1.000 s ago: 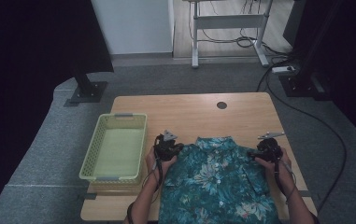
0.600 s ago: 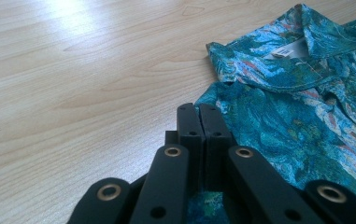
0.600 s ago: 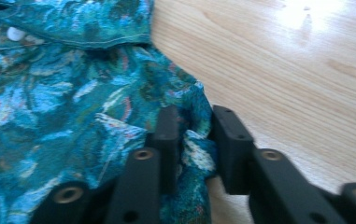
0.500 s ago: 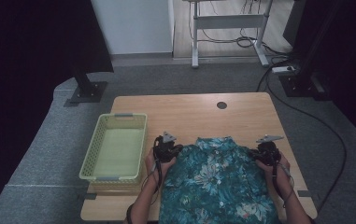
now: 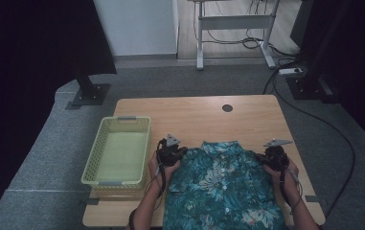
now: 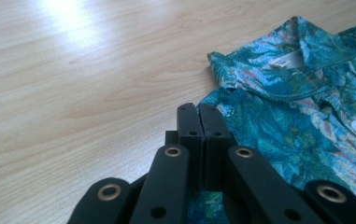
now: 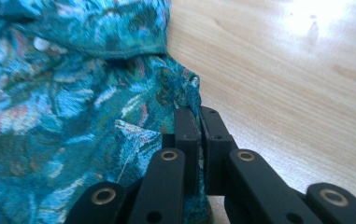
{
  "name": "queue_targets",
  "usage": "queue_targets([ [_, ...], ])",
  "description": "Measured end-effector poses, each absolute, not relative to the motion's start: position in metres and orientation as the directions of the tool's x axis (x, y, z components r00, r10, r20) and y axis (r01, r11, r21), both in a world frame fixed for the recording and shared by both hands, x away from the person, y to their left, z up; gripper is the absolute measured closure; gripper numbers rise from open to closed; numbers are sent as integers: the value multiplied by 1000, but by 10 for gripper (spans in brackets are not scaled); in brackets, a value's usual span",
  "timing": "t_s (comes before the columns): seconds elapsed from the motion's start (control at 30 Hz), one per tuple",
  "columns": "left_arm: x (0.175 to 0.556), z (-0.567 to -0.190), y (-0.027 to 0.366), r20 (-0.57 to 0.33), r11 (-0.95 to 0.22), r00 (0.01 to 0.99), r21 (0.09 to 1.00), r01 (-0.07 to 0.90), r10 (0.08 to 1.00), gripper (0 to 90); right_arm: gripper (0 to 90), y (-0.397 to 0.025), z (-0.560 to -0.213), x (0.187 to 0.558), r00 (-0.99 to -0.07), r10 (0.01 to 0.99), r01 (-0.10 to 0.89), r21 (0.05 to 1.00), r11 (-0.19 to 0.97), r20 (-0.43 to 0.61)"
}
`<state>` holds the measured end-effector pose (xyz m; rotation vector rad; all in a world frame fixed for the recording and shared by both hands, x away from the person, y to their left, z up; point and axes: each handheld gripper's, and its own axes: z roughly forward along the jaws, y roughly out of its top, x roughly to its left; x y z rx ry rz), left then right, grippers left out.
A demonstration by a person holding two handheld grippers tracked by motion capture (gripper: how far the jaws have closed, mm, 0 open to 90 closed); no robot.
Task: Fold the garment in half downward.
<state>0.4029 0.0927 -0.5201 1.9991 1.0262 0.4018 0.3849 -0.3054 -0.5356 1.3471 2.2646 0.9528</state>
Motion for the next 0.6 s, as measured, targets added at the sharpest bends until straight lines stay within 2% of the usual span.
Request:
queue_targets([
  [0.6, 399, -508, 96, -70, -316, 614, 808, 497, 787, 890, 864, -301, -517, 377, -503, 864, 601, 724, 337, 15],
])
